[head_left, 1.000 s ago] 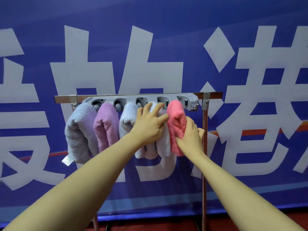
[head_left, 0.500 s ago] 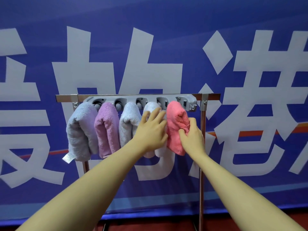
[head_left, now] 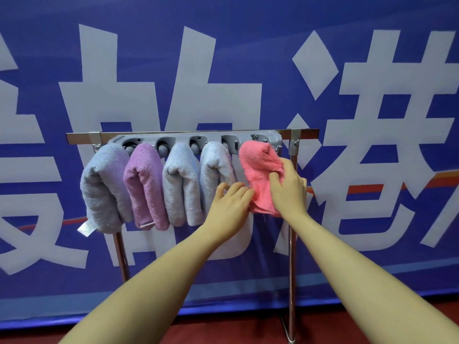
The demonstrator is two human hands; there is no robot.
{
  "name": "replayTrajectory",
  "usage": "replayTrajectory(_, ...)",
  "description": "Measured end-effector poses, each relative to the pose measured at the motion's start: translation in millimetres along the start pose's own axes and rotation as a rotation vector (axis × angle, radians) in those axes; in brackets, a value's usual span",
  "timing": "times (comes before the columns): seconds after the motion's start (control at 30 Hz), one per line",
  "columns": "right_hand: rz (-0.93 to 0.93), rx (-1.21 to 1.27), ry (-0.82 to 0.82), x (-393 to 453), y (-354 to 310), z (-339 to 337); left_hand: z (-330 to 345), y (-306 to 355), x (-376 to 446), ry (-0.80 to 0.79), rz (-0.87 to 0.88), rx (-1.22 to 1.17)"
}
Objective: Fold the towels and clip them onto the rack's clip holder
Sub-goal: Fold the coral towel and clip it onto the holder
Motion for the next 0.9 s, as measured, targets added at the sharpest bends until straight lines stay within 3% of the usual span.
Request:
replayTrajectory(0.17,0.042,0.046,0.012,-5,-3,0,-1,4,-6,-0.004,0.113,-0.051)
replayTrajectory(0.33,0.08,0.056,0.019,-9,-5,-2,-10,3,-3,-0.022,0.06,-0.1)
replayTrajectory(0.47,0.093,0.026,0.01,-11,-5,-3,-18,-1,-1,-0.093,-0.055,0.027)
replayTrajectory(0.63,0.045,-0.042,0.024,-12,-13,-7,-2,-15,-11,-0.229,-0.256,0.113)
replayTrajectory(0.8,-0.008,-0.072,-0.019,-19,-17,-1,24,1,-34,-0.527,-0.178,0.094)
replayTrajectory(0.87,-0.041,-0.111,-0.039,-19,-15,3,17,2,-34,-0.484,-0.115,0.103)
replayTrajectory(0.9,-0.055,-0.13,-0.048,-19,-14,4,6,1,-29,-0.382,-0.085,0.07)
Point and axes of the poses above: each hand's wrist, its own x-axis towards the middle knuckle, its own z-axis out of the palm, y = z × x, the point moved 9 cm from there along x, towards the middle knuckle, and after that the axes turned 10 degrees about -z, right-handed, at the moved point
